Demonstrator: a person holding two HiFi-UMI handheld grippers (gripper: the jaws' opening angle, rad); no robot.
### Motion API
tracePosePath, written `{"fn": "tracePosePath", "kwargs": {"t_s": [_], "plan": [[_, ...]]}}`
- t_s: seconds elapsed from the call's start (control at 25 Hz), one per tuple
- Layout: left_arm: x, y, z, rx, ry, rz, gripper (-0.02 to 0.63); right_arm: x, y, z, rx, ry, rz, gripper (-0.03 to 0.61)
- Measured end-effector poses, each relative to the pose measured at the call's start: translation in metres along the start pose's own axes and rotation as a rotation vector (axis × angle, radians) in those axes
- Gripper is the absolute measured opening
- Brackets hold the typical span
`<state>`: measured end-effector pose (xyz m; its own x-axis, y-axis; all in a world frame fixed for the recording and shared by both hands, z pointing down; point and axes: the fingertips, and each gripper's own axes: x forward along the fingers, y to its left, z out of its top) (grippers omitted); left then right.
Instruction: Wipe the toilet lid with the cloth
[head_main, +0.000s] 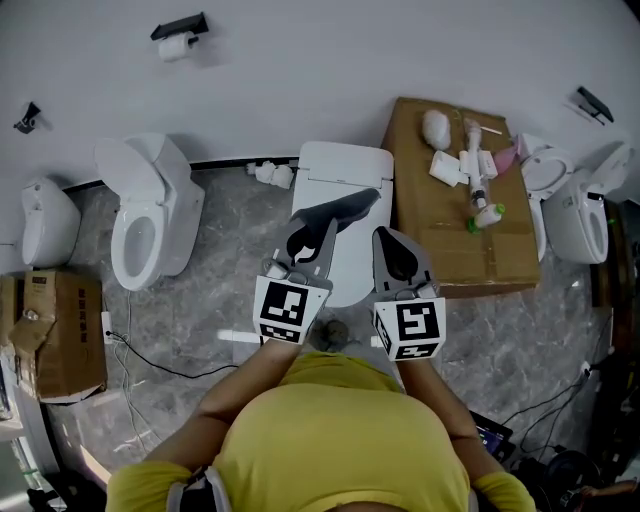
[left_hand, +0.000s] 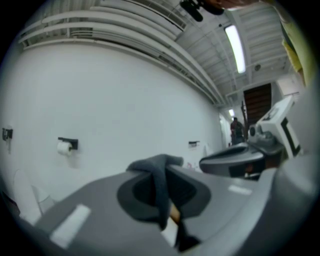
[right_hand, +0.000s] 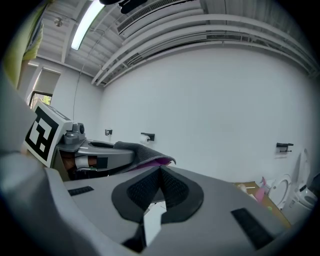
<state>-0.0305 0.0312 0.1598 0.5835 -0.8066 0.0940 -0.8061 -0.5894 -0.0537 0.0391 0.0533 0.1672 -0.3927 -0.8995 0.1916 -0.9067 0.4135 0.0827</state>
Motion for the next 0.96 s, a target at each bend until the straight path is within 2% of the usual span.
{"fn": "tracePosePath", "kwargs": {"t_s": [0.96], "plan": [[-0.016, -0.002, -0.003, -0.019, 0.002, -0.046, 0.018, -0.002, 0.021, 0.001, -0.034, 0.011, -0.003, 0.015]]}}
